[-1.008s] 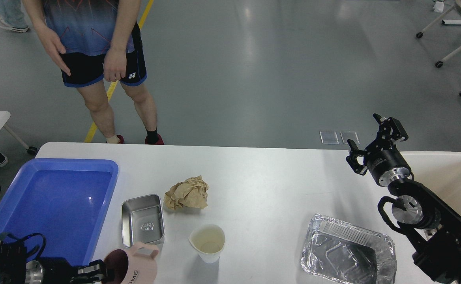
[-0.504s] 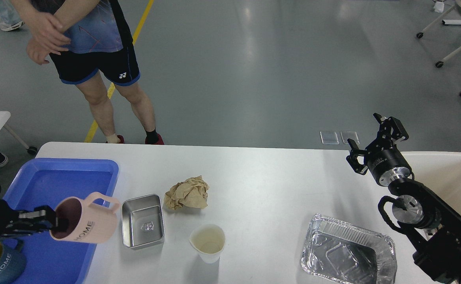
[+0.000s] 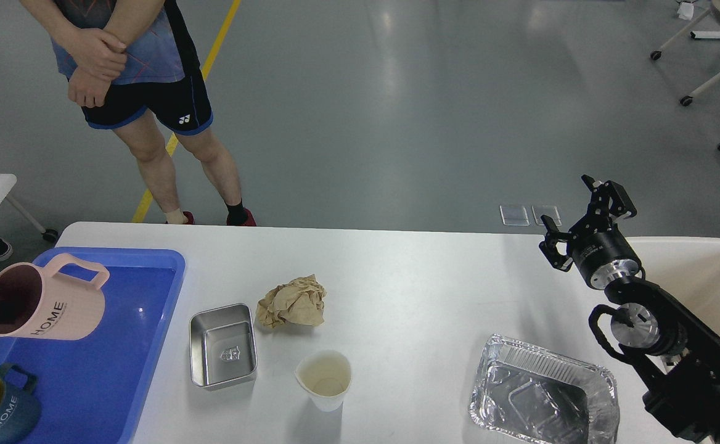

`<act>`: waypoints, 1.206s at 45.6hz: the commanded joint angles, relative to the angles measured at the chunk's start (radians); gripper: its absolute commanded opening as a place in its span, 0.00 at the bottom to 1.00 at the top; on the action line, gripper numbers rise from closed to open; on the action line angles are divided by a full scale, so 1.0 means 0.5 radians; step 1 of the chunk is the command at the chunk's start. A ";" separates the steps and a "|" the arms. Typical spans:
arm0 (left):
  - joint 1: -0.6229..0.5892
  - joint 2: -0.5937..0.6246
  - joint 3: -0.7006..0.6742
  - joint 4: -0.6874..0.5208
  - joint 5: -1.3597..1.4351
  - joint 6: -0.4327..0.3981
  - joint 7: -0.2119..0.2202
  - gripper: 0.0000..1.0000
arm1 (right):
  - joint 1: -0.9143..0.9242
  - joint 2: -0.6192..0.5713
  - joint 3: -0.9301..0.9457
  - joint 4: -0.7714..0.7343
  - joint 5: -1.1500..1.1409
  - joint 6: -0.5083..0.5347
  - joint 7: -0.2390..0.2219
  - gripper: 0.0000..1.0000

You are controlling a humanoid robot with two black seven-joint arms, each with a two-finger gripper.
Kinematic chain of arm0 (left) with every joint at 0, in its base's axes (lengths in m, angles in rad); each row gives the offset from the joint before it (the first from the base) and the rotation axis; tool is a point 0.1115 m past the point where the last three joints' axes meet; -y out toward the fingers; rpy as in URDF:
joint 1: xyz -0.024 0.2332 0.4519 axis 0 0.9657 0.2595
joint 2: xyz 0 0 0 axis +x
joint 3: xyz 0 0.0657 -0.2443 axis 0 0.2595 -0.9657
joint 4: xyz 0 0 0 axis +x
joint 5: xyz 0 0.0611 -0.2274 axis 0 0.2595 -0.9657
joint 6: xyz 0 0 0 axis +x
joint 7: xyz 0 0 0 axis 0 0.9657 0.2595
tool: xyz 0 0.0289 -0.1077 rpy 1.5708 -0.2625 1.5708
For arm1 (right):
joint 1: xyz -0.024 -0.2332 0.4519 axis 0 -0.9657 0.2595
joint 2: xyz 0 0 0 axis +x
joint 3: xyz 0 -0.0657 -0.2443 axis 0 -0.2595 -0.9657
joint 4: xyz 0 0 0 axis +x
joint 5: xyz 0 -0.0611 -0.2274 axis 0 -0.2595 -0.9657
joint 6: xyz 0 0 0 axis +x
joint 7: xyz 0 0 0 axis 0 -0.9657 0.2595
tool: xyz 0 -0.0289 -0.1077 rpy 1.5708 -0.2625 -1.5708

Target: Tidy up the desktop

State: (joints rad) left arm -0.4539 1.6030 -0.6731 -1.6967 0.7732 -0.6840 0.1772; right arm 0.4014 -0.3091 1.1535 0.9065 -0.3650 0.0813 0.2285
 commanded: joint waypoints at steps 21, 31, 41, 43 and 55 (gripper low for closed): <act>0.030 -0.577 0.561 0.559 0.046 0.282 0.137 0.08 | -0.011 0.011 0.000 -0.033 0.000 0.000 0.000 1.00; 0.039 -0.604 0.671 0.602 0.043 0.368 0.133 0.08 | -0.005 0.014 -0.003 -0.034 0.000 0.000 0.000 1.00; 0.052 -0.693 0.742 0.617 0.043 0.457 0.137 0.08 | -0.002 0.023 -0.006 -0.034 0.000 0.000 0.000 1.00; 0.055 -0.718 0.751 0.626 0.043 0.484 0.136 0.08 | -0.002 0.023 -0.006 -0.034 0.000 0.000 0.000 1.00; 0.052 -0.825 0.788 0.684 0.043 0.537 0.133 0.13 | -0.008 0.023 -0.006 -0.034 0.000 0.000 0.000 1.00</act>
State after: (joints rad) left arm -0.4264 1.2026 -0.2797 -1.3607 0.7945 -0.4205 0.2443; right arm 0.3978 -0.2975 1.1504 0.8897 -0.3651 0.0813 0.2285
